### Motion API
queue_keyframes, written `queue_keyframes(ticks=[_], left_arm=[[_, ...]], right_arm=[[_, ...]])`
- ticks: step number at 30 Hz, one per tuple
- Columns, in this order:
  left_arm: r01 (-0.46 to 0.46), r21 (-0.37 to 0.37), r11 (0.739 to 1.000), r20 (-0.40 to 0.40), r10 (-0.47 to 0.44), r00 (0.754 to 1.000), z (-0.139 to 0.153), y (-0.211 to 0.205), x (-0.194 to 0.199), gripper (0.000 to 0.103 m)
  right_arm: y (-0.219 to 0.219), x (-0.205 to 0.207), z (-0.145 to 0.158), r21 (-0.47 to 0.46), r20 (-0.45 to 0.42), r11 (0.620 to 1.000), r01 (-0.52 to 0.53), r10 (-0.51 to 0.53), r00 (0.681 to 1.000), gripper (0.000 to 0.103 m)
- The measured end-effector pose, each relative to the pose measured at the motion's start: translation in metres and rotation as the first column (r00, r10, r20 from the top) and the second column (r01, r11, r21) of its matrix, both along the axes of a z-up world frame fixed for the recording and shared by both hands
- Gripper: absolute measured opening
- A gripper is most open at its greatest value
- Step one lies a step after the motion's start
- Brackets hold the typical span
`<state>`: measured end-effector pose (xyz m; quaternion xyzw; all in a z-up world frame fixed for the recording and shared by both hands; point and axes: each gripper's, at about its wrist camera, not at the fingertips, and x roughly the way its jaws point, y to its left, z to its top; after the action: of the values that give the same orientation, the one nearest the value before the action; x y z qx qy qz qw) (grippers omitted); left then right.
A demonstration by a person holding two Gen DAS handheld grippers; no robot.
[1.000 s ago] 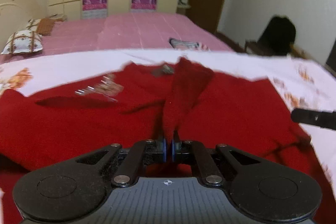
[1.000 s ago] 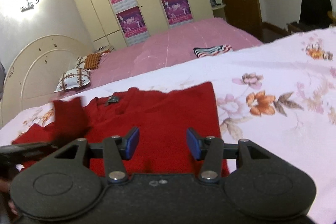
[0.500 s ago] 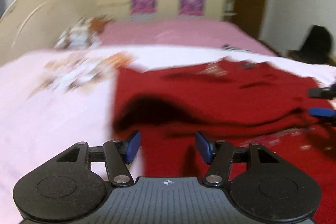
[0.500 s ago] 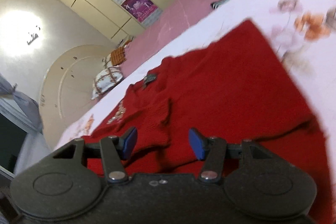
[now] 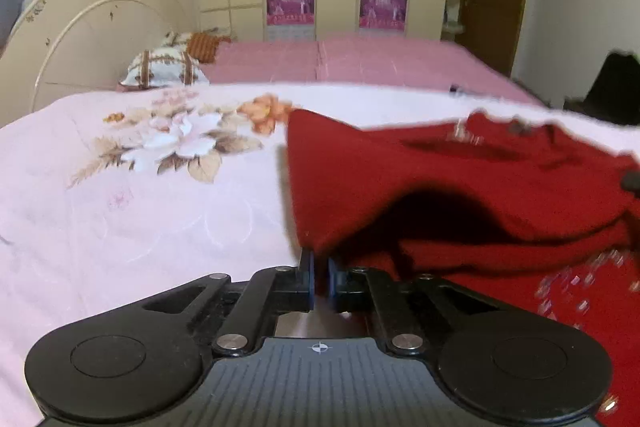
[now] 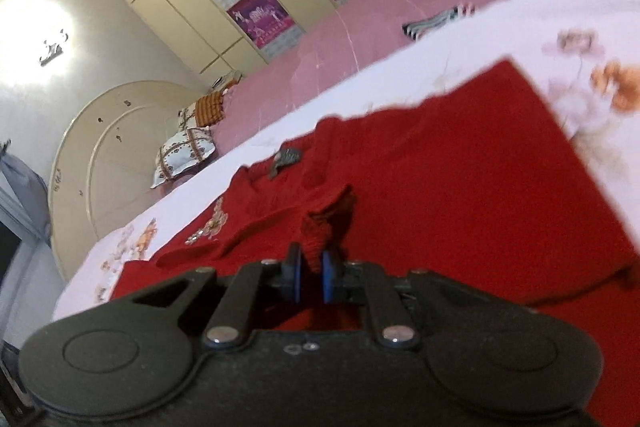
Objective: Fold small clothes
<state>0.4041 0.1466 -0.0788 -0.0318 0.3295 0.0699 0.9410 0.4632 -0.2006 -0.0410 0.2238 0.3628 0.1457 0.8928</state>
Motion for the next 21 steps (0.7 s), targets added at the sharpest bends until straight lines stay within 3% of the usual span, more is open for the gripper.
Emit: queue_keyframes(ticks=[3, 7, 10, 13, 17, 19, 21], left_arm=[[0.019, 0.028, 0.999, 0.058, -0.021, 0.998, 0.012, -0.016, -0.012, 0.006], [0.074, 0.078, 0.994, -0.010, -0.074, 0.997, 0.000, -0.042, -0.005, 0.006], [0.089, 0.110, 0.990, -0.036, -0.086, 0.996, -0.004, -0.052, -0.004, 0.006], [0.039, 0.070, 0.997, -0.025, -0.037, 0.999, 0.003, -0.045, -0.013, 0.007], [-0.055, -0.024, 0.998, 0.085, 0.057, 0.995, 0.020, -0.024, -0.029, 0.006], [-0.034, -0.052, 0.998, 0.118, 0.040, 0.992, 0.027, -0.023, -0.021, 0.006], [0.023, -0.076, 0.997, 0.083, -0.017, 0.996, 0.026, -0.030, -0.003, 0.007]], right_arm=[[-0.015, -0.004, 0.011, -0.058, 0.059, 0.998, 0.026, -0.022, 0.998, 0.010], [-0.034, -0.004, 0.016, -0.138, 0.103, 0.989, 0.051, -0.037, 0.994, 0.010], [-0.046, 0.003, 0.005, -0.161, 0.056, 0.984, 0.079, -0.071, 0.996, 0.010], [-0.050, 0.008, -0.003, -0.165, 0.027, 0.984, 0.064, -0.060, 0.998, 0.010], [-0.046, 0.005, -0.003, -0.162, 0.035, 0.986, 0.041, -0.036, 0.999, 0.010], [-0.050, 0.003, -0.003, -0.155, 0.039, 0.987, 0.042, -0.036, 0.999, 0.010], [-0.052, 0.002, -0.002, -0.155, 0.042, 0.987, 0.042, -0.036, 0.998, 0.010]])
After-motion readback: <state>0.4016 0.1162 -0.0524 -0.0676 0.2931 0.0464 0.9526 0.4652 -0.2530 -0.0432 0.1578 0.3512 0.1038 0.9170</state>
